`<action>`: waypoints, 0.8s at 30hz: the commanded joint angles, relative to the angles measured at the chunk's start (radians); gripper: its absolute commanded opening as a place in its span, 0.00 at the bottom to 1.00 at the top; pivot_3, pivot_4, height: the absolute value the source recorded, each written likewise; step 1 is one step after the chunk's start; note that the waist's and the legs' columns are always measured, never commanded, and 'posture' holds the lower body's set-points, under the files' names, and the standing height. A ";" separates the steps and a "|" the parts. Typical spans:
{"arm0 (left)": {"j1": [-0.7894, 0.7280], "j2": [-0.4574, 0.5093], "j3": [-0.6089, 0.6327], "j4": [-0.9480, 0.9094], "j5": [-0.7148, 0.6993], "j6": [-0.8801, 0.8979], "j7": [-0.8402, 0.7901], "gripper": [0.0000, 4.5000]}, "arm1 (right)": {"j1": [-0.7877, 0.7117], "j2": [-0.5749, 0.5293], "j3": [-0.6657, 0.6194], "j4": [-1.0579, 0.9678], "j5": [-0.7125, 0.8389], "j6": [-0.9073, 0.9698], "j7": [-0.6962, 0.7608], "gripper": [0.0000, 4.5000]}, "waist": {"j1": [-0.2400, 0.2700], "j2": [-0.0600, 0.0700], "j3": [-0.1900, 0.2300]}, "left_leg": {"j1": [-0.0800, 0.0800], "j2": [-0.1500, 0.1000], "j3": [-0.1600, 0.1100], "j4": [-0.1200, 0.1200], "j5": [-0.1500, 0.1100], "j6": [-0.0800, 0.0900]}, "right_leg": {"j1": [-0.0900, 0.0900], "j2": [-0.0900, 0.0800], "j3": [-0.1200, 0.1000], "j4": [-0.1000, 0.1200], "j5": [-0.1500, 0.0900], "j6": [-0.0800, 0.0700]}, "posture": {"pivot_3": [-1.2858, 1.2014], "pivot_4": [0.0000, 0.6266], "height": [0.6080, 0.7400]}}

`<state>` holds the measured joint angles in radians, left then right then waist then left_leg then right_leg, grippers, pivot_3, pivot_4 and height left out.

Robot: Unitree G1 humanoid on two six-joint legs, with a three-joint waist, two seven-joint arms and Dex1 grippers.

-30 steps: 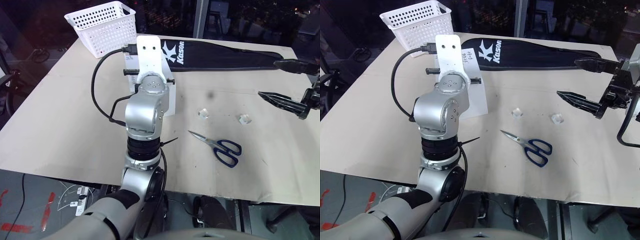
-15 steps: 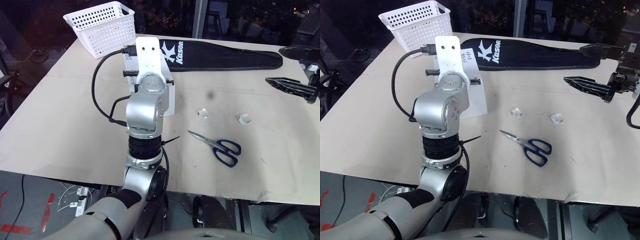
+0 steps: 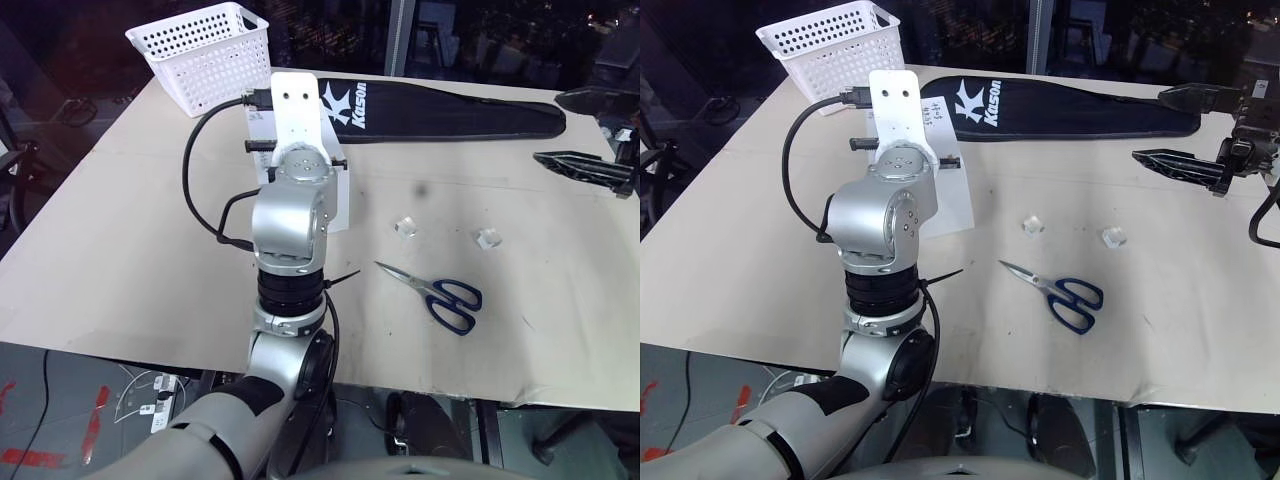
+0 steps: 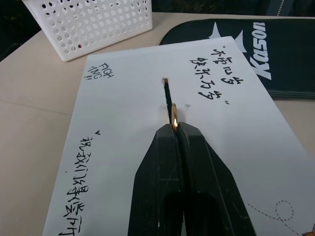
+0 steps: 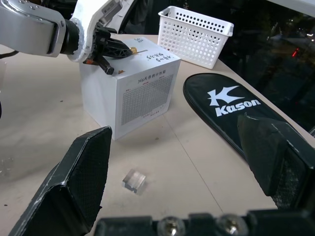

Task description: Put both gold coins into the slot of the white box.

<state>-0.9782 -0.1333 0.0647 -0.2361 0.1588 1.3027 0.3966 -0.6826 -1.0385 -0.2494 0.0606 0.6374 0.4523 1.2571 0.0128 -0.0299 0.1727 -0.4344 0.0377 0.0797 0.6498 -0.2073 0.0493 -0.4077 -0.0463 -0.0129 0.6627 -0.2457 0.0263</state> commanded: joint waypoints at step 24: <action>0.316 0.372 -0.090 -0.434 -0.485 -0.452 -0.855 0.66 | 0.104 0.052 -0.125 -0.196 0.114 0.084 -0.125 1.00 | -0.001 0.002 0.000 | 0.000 0.001 0.001 0.000 0.000 -0.001 | 0.000 -0.006 -0.001 0.001 0.000 0.000 | 0.52 0.24 1.00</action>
<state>-0.6993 0.2088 -0.0425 -0.5743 -0.2396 0.8975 -0.3455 -0.5857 -0.9767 -0.3128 -0.0787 0.7192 0.5256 1.1563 0.0117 -0.0279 0.1722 -0.4340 0.0384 0.0806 0.6496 -0.2071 0.0484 -0.4078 -0.0524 -0.0134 0.6635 -0.2454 0.0258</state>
